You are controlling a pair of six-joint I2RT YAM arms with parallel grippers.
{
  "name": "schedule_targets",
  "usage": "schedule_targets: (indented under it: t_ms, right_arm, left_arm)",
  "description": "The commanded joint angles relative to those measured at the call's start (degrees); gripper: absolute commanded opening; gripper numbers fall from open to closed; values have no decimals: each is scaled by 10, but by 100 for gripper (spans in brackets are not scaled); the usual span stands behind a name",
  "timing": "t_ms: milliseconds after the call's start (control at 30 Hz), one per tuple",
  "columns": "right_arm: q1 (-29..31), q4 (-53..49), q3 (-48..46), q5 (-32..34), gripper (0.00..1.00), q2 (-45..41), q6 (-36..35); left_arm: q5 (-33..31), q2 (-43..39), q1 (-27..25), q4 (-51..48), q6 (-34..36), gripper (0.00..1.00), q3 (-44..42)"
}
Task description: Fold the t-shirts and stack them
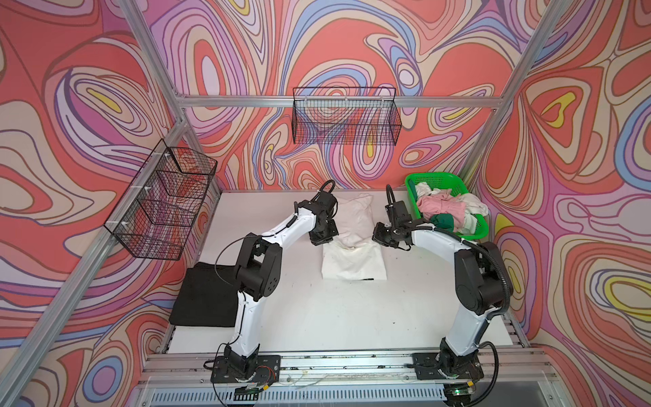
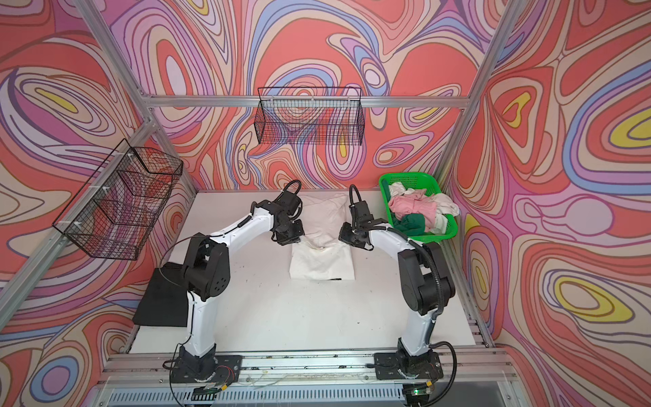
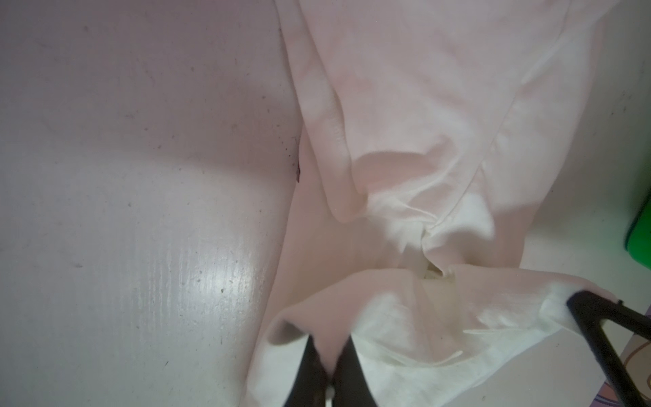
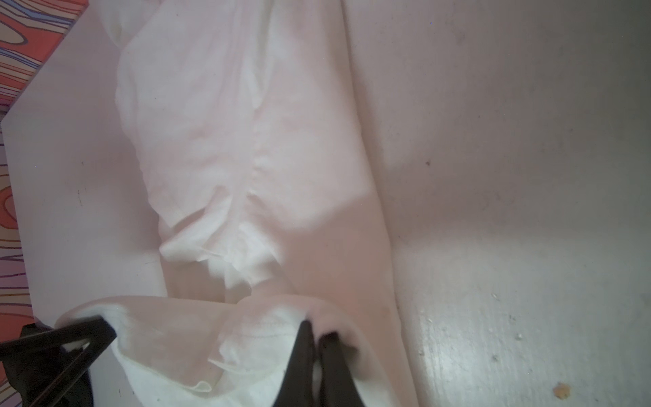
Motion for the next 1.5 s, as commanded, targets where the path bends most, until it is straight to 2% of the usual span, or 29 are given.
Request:
schedule_targets:
  t_ms: [0, 367, 533, 600, 700, 900, 1067, 1167, 1267, 1467]
  right_arm:
    - [-8, 15, 24, -5, 0, 10, -6]
    - [-15, 14, 70, -6, 0, 58, -5]
    - [-19, 22, 79, -6, 0, 83, -4]
    - [-21, 21, 83, -5, 0, 94, -3]
    - [-23, 13, 92, -11, 0, 103, -9]
    - [-26, -5, 112, 1, 0, 101, -15]
    - [-28, -12, 123, 11, 32, 80, -21]
    - [-28, -6, 124, 2, 46, 61, -27]
    - [-27, -7, 117, -12, 52, 38, -34]
    - [-18, 47, 7, -33, 55, -43, -17]
  left_arm:
    - [4, 18, 11, -20, 7, 0, 21]
    - [16, 63, 24, -30, 9, 0, 81]
    - [16, 86, 25, -43, 12, 12, 108]
    - [19, 88, 28, -43, 12, 21, 109]
    - [17, 82, 32, -41, 10, 27, 112]
    - [11, 66, 33, -56, 14, 63, 148]
    - [22, 33, 33, -58, 14, 73, 147]
    - [36, -7, 31, -35, 7, 79, 106]
    - [53, -60, 28, -2, 0, 84, 39]
    - [78, -175, 7, 80, -16, 92, -141]
